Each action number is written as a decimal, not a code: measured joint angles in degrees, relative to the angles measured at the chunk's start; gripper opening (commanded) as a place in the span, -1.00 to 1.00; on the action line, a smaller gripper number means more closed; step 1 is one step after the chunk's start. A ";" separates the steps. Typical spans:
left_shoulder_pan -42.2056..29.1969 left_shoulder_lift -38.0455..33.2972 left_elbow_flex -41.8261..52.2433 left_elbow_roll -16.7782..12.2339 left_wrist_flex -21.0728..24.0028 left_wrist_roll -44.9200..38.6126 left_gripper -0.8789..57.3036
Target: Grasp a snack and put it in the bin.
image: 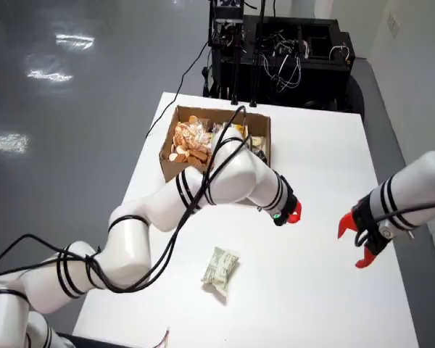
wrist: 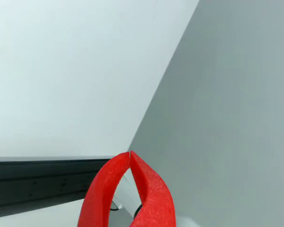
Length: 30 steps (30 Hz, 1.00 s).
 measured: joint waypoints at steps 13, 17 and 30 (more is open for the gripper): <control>1.35 0.06 -0.19 0.00 0.00 3.15 -0.98; 1.48 0.11 -0.27 0.00 0.00 2.64 -0.98; 1.08 0.25 -0.50 0.00 0.00 3.29 -0.98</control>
